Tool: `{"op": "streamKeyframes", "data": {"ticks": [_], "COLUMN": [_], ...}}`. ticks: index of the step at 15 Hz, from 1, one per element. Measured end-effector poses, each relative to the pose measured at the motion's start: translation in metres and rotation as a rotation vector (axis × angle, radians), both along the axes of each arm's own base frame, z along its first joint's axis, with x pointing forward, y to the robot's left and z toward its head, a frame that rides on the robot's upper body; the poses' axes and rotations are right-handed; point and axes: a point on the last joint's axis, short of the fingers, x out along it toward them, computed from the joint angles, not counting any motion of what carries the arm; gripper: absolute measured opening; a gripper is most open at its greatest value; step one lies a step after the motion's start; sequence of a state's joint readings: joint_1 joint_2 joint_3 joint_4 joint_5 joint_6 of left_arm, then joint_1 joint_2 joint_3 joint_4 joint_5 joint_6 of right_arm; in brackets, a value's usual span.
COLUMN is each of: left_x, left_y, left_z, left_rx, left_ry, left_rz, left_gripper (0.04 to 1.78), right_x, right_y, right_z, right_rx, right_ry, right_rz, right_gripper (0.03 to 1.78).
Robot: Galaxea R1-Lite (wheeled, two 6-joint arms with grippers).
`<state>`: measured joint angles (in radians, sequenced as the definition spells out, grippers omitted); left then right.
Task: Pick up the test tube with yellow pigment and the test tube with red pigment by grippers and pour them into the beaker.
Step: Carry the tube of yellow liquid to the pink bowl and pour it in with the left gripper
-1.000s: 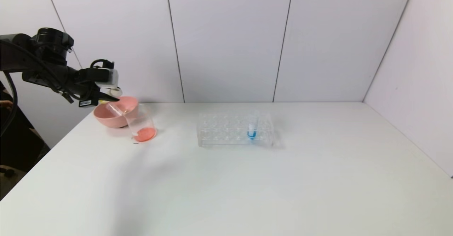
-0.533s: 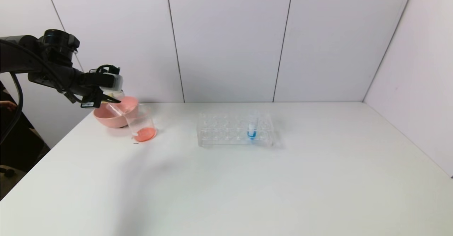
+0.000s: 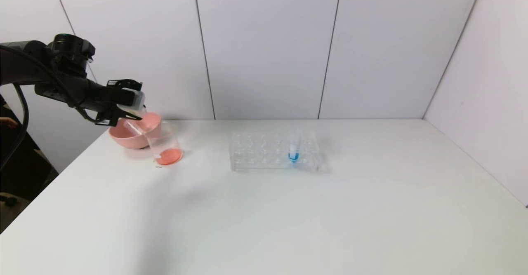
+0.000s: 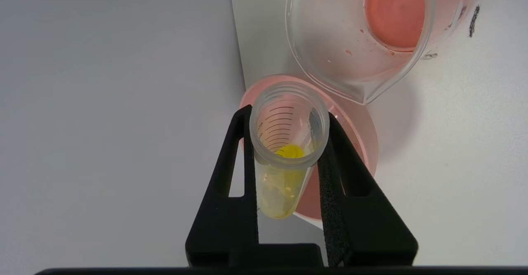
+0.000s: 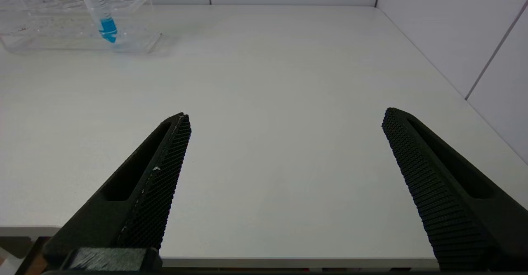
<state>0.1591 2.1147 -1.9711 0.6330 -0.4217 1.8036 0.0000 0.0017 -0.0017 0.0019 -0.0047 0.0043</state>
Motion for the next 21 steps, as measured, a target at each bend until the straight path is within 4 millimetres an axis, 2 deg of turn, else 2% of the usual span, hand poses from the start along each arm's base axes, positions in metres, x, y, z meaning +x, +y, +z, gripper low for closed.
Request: {"op": "streamKeyframes", "data": {"ticks": [21], "left_x": [0.003], "left_y": [-0.017], "left_z": [-0.007], "left_rx": [0.176], "left_ry": [0.025], "left_rz": [0.034], "left_gripper": [0.44], "right_x": [0.0], "right_y": [0.0], "right_z": [0.0], "right_rx": [0.0], "right_ry": [0.0], "right_rz": [0.0], "right_gripper": [1.7]}}
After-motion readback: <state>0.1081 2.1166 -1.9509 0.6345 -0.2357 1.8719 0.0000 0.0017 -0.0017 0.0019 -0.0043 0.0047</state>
